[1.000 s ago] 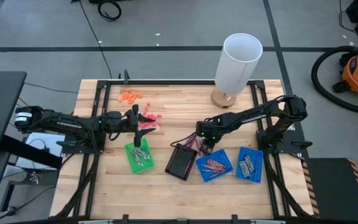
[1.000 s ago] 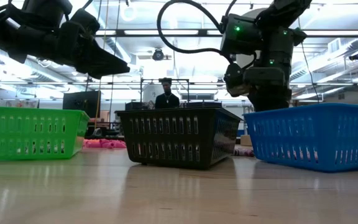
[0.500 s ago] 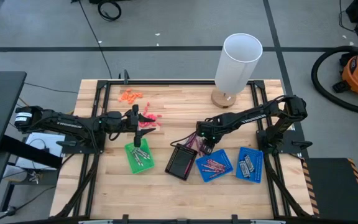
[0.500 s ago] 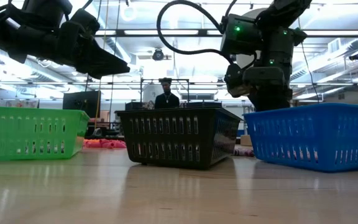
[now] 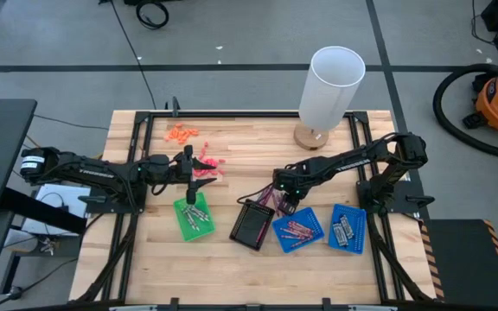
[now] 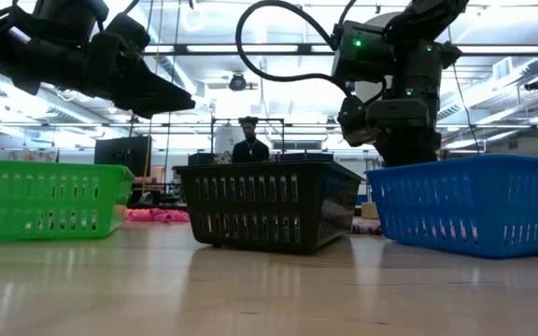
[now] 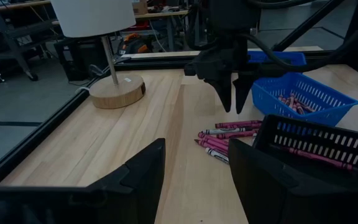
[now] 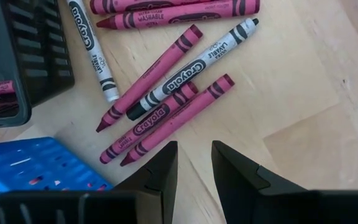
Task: Sort crayons
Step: Put the red crayon into the black bin
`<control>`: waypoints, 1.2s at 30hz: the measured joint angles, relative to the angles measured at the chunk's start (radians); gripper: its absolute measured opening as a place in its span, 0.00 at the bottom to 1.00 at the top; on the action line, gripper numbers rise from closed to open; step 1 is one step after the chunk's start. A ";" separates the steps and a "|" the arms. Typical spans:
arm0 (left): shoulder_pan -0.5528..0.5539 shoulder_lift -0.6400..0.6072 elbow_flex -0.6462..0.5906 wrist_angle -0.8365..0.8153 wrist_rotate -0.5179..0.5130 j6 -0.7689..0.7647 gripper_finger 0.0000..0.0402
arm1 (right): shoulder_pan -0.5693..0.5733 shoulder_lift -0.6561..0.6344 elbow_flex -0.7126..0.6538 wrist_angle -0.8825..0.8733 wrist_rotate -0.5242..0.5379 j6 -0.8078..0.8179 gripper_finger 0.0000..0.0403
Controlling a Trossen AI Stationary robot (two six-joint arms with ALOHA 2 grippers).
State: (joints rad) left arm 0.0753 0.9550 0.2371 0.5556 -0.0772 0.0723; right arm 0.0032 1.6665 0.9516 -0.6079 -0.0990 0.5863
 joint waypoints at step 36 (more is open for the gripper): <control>0.000 0.000 0.000 0.001 -0.007 0.001 0.47 | 0.043 0.146 0.102 -0.038 0.152 0.066 0.27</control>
State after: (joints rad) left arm 0.0755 0.9551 0.2372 0.5570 -0.0846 0.0730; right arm 0.0464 1.8120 1.0536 -0.6464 0.0529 0.6519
